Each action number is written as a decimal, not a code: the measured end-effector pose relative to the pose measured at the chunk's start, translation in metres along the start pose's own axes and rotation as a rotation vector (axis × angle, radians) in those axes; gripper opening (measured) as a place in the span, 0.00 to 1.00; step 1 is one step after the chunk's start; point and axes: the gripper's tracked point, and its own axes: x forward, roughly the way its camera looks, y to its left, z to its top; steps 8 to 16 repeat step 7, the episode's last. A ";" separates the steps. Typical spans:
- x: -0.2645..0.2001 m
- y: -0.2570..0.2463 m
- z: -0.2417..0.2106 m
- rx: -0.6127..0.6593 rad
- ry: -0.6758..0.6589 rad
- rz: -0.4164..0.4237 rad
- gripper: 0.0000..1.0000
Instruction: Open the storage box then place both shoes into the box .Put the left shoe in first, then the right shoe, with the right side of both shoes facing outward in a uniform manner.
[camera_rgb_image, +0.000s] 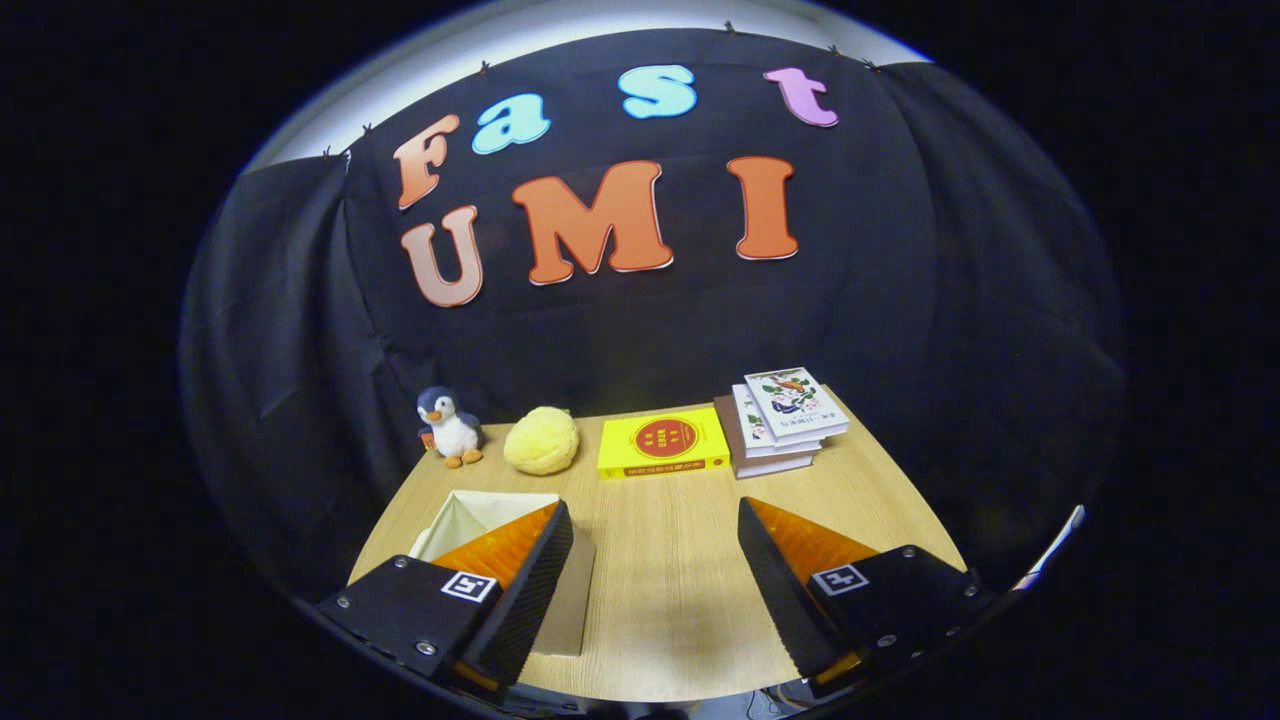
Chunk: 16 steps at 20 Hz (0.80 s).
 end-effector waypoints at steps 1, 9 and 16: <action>-0.003 -0.015 0.005 0.004 -0.019 -0.018 0.98; -0.013 -0.068 0.022 0.007 -0.075 -0.067 0.98; -0.013 -0.068 0.022 0.007 -0.075 -0.067 0.98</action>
